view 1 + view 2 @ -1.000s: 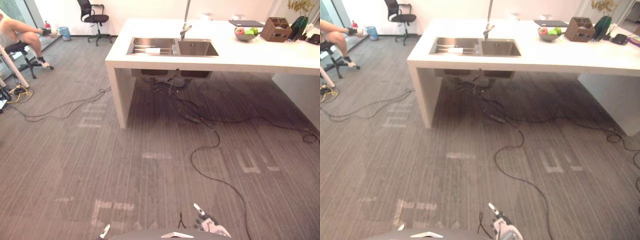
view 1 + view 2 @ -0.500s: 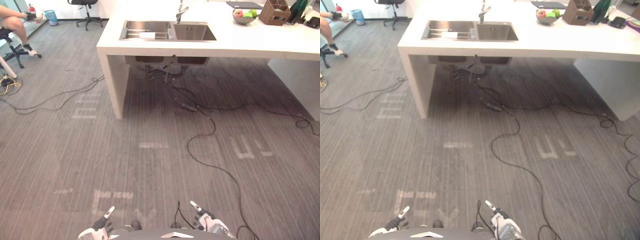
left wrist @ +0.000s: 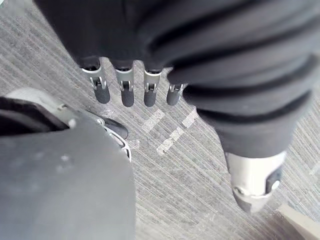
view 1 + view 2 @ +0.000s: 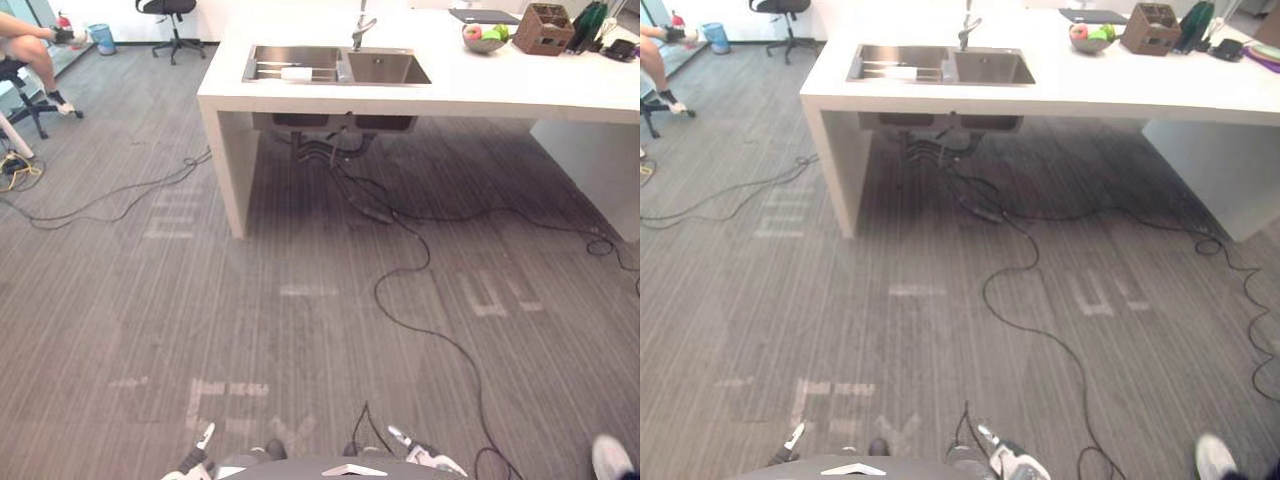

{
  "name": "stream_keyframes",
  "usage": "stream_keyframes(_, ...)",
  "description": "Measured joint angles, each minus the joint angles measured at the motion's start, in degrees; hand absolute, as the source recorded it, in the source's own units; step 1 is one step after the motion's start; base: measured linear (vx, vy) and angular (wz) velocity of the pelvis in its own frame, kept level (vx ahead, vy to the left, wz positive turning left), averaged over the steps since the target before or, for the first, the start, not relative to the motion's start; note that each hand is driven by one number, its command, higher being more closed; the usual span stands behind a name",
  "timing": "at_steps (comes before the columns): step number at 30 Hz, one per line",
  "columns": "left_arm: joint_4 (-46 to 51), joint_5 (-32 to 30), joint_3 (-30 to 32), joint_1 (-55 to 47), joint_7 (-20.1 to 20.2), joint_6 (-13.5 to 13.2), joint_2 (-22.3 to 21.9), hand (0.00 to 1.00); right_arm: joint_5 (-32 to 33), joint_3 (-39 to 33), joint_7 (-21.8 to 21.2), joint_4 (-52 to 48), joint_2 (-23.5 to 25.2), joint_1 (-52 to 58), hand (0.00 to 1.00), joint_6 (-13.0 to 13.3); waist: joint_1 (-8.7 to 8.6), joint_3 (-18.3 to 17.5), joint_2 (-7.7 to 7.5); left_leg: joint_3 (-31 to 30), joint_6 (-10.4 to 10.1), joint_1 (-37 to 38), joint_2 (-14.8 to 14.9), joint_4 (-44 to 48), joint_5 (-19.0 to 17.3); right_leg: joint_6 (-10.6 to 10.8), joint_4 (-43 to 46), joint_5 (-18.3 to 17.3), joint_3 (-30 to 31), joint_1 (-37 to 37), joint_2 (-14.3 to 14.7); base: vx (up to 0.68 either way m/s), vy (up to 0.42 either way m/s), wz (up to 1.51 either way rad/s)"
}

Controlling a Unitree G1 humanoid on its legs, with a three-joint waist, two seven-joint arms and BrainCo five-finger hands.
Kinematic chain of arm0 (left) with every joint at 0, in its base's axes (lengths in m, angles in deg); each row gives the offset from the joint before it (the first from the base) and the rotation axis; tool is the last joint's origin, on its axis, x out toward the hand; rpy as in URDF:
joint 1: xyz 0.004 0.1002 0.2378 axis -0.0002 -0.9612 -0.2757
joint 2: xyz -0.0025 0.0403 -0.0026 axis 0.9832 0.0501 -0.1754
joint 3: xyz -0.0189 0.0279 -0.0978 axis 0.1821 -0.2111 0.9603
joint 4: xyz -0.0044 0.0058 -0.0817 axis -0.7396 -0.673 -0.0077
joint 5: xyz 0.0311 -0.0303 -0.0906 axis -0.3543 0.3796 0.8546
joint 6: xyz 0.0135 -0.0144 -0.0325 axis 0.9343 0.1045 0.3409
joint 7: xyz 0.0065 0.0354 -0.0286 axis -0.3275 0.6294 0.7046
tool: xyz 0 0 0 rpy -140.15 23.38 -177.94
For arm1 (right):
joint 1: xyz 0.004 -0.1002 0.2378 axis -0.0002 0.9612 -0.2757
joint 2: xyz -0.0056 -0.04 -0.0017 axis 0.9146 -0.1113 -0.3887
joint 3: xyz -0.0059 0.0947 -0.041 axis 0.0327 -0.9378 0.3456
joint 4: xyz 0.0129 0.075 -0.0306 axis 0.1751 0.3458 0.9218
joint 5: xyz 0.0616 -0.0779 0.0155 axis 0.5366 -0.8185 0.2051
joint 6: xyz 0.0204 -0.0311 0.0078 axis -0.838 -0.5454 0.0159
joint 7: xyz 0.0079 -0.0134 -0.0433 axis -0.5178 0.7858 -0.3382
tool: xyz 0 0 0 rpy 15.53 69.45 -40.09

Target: Walk over to the sink, pick up the cup, carry it to the dishwasher, place the cup inside the dishwasher, then close the dishwasher door

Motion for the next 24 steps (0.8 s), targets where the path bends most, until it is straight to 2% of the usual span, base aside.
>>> stream_keyframes(1,-0.1,-5.3,-0.1,0.5,-1.5,-2.2,-0.2,0.0,0.5,0.0,0.0,-0.1,-0.3,0.0,0.0,0.4,0.0,0.8,0.44,-0.1,0.6,-1.8,0.7,3.5,-2.0,-0.8,6.7,0.1,1.1,-3.3,-0.6,0.02,0.058,-0.02)
stream_keyframes(2,-0.1,-7.9,-0.2,0.7,-2.6,-3.2,-0.3,0.0,0.6,0.0,0.0,-0.3,-0.4,-0.1,0.0,0.5,-0.17,1.4,0.51,-0.1,0.9,-1.9,1.1,5.0,-3.0,-1.4,10.5,0.4,1.3,-5.1,-1.1,0.03,0.063,-0.03)
stream_keyframes(3,-0.1,-10.7,-0.2,1.1,-5.0,-5.1,-0.3,0.0,1.4,0.0,-0.2,-0.4,-0.2,-0.6,0.0,0.7,-1.08,2.5,0.62,-0.4,1.1,-1.5,1.7,7.3,-4.6,-2.4,17.1,0.2,1.3,-7.7,-1.5,0.04,0.041,0.06)
stream_keyframes(5,-0.2,-10.5,-0.3,1.3,-6.2,-7.4,0.3,0.0,2.6,0.0,-0.4,-0.3,0.5,-0.6,0.0,1.5,-1.48,3.5,-0.55,-0.9,1.0,-0.9,2.3,8.7,-5.8,-2.0,20.9,-2.8,0.9,-9.8,-1.7,0.09,-0.002,0.1)
stream_keyframes(6,-0.1,-9.2,-0.3,1.2,-6.1,-8.6,0.7,0.0,3.0,-0.1,-0.4,-0.4,1.3,-0.4,0.0,1.7,-1.35,3.8,-1.49,-1.2,0.6,0.0,2.6,8.7,-6.3,-1.8,20.4,-3.8,0.1,-10.6,-1.4,0.14,-0.034,0.12)
stream_keyframes(8,1.5,-7.5,-0.7,1.1,-6.2,-9.2,0.8,0.0,4.0,-0.5,-0.4,-0.7,1.5,-0.1,0.0,1.9,-1.31,4.0,-1.65,-1.4,-0.2,0.7,3.3,8.7,-7.0,-1.8,17.5,-3.9,-2.2,-12.4,-1.0,0.17,-0.037,0.13)
stream_keyframes(9,5.6,-6.6,-1.8,1.3,-6.2,-9.3,0.7,0.0,4.4,-0.8,-0.4,-1.6,1.5,0.3,0.0,2.0,-1.39,4.0,-1.61,-1.7,-0.6,0.7,3.4,8.7,-7.5,-1.2,13.6,-3.0,-3.6,-13.7,-0.9,0.26,-0.048,0.14)
stream_keyframes(11,11.8,-4.2,-4.8,3.0,-6.2,-9.9,-0.2,0.0,4.9,-0.9,-0.1,-2.3,1.5,0.6,0.0,1.8,-1.94,4.1,-1.47,-1.9,-1.6,1.4,3.1,8.6,-8.0,-1.3,4.4,1.4,-4.8,-14.6,-0.2,0.29,-0.059,0.1)
stream_keyframes(12,14.8,-2.7,-6.5,4.6,-6.1,-10.2,-1.4,0.0,5.0,-1.0,0.0,-2.4,1.5,0.9,0.0,1.5,-2.41,4.2,-1.46,-2.3,-2.8,2.6,2.6,8.6,-8.6,-1.8,-1.2,4.5,-5.0,-14.5,0.1,0.31,-0.093,0.14)
stream_keyframes(13,16.9,-1.2,-7.9,6.3,-5.8,-10.3,-2.1,0.0,4.9,-1.4,0.1,-2.5,1.5,1.5,0.0,1.2,-3.09,4.3,-1.58,-2.8,-3.6,3.7,2.1,9.1,-10.2,-2.5,-4.4,6.2,-4.9,-13.9,-0.1,0.32,-0.118,0.2)
stream_keyframes(14,17.8,-0.7,-8.7,6.9,-5.6,-10.3,-2.7,0.0,4.8,-2.3,0.1,-2.4,1.6,1.6,0.0,0.6,-3.4,4.3,-1.5,-3.1,-4.1,4.3,2.1,9.7,-11.2,-3.1,-5.1,6.6,-4.9,-13.7,0.0,0.36,-0.173,0.28)
stream_keyframes(16,21.1,0.5,-10.6,8.0,-4.9,-10.5,-3.8,0.0,4.9,-3.5,0.1,-2.0,2.0,3.2,0.0,-0.9,-3.95,4.2,-1.3,-4.6,-5.6,5.8,2.2,11.2,-14.8,-5.7,-4.8,7.3,-4.8,-13.4,0.2,0.4,-0.205,0.29)
stream_keyframes(17,22.1,0.8,-11.9,8.4,-4.6,-10.8,-4.4,0.0,5.2,-5.2,0.0,-1.8,1.9,3.5,0.0,-1.7,-4.67,4.0,0.28,-5.9,-6.4,5.9,3.8,12.3,-17.3,-9.1,-1.0,9.7,-5.2,-14.6,0.8,0.51,-0.255,0.34)
stream_keyframes(18,22.5,0.8,-12.8,8.3,-4.7,-10.8,-5.2,0.0,5.5,-6.1,0.0,-2.1,0.6,3.5,0.0,-2.4,-5.4,2.8,2.85,-6.2,-8.2,5.7,6.9,12.1,-18.4,-10.3,2.9,5.9,-6.4,-16.4,2.8,0.66,-0.301,0.32)
stream_keyframes(19,22.5,0.7,-13.2,7.7,-4.9,-10.8,-5.5,0.0,5.8,-6.5,0.0,-1.9,0.0,3.7,0.0,-2.6,-5.64,1.9,5.01,-7.0,-9.1,5.0,8.4,13.1,-17.8,-11.0,4.1,3.2,-7.4,-17.4,4.3,0.72,-0.275,0.02)
stream_keyframes(20,22.4,0.6,-13.0,8.9,-5.3,-10.7,-5.5,0.0,6.1,-7.0,0.0,-0.5,-0.8,2.0,0.0,-2.6,-5.33,1.9,5.44,-7.6,-12.7,2.1,9.6,18.6,-15.6,-12.6,6.7,1.2,-7.3,-18.3,4.6,0.65,-0.236,-0.13)
stream_keyframes(21,22.4,0.6,-13.1,9.0,-5.6,-10.8,-5.6,0.0,6.2,-7.1,0.0,-0.3,-1.2,1.2,0.0,-2.6,-5.12,1.9,5.45,-8.0,-14.2,0.5,9.8,22.8,-13.7,-12.7,7.2,0.1,-7.1,-18.0,4.6,0.69,-0.252,-0.18)
stream_keyframes(22,22.5,0.6,-13.3,9.0,-5.6,-11.4,-5.9,0.0,6.1,-6.9,-0.2,-0.4,-1.5,0.7,0.0,-2.3,-5.05,2.0,5.93,-8.5,-14.7,-3.6,11.1,34.8,-7.9,-12.6,6.0,-2.3,-6.9,-14.6,5.3,0.55,-0.216,-0.04)
stream_keyframes(23,22.6,0.6,-13.4,9.0,-5.7,-12.0,-6.1,0.0,6.0,-6.6,-0.4,-0.4,-1.6,0.5,0.0,-1.9,-4.99,2.3,6.47,-8.6,-14.6,-6.6,12.6,42.7,-6.4,-12.6,4.8,-3.0,-6.9,-12.3,6.2,0.65,-0.232,-0.08)
stream_keyframes(24,23.7,0.6,-14.0,8.9,-6.1,-13.2,-6.4,0.0,4.9,-6.6,-0.7,-0.3,-2.4,0.0,0.0,-0.8,-4.45,2.6,6.92,-9.1,-12.3,-11.7,14.5,57.2,-7.3,-12.9,2.6,-4.3,-6.7,-7.7,8.1,0.61,-0.183,-0.26)
